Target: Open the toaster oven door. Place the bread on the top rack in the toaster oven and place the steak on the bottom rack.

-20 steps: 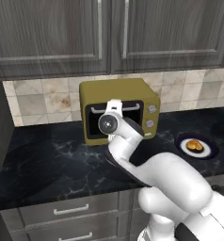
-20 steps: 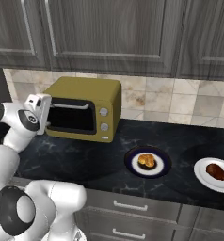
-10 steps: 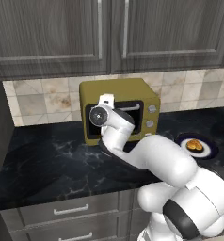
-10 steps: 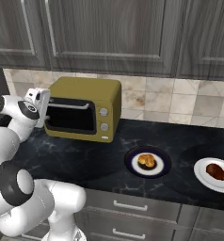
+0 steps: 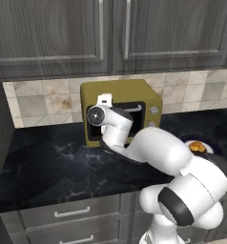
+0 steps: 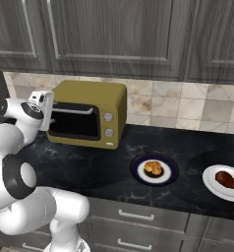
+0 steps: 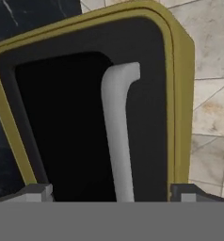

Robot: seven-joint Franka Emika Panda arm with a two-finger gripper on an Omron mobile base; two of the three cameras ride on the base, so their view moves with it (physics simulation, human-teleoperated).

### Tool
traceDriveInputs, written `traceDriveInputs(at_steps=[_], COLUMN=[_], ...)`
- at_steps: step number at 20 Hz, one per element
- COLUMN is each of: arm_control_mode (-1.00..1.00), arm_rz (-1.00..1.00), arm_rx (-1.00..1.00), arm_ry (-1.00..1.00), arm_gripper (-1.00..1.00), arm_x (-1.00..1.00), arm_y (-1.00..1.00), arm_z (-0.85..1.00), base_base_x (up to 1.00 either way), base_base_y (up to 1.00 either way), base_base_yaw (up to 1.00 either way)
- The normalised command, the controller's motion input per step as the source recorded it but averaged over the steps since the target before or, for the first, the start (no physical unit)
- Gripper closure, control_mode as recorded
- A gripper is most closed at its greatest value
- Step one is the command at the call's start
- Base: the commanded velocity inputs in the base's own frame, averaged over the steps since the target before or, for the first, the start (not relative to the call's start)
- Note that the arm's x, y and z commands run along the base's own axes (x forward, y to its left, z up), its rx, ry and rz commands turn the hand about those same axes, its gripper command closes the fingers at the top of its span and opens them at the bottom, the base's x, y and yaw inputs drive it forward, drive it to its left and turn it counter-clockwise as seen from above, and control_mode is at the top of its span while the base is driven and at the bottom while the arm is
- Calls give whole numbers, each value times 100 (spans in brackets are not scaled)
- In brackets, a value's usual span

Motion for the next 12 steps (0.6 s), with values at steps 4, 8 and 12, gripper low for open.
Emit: traceDriveInputs(at_steps=[4,8,12], arm_control_mode=[-100,-100,-100], arm_rz=[1,2,4], arm_rx=[-9,-8,-7], arm_ry=[-5,-10,-16], arm_gripper=[-100,-100,-100], arm_x=[19,28,28], arm_y=[0,0,0], arm_z=[-26,-27,-27], base_base_x=[0,0,0], base_base_y=[0,0,0], base_base_yaw=[0,0,0])
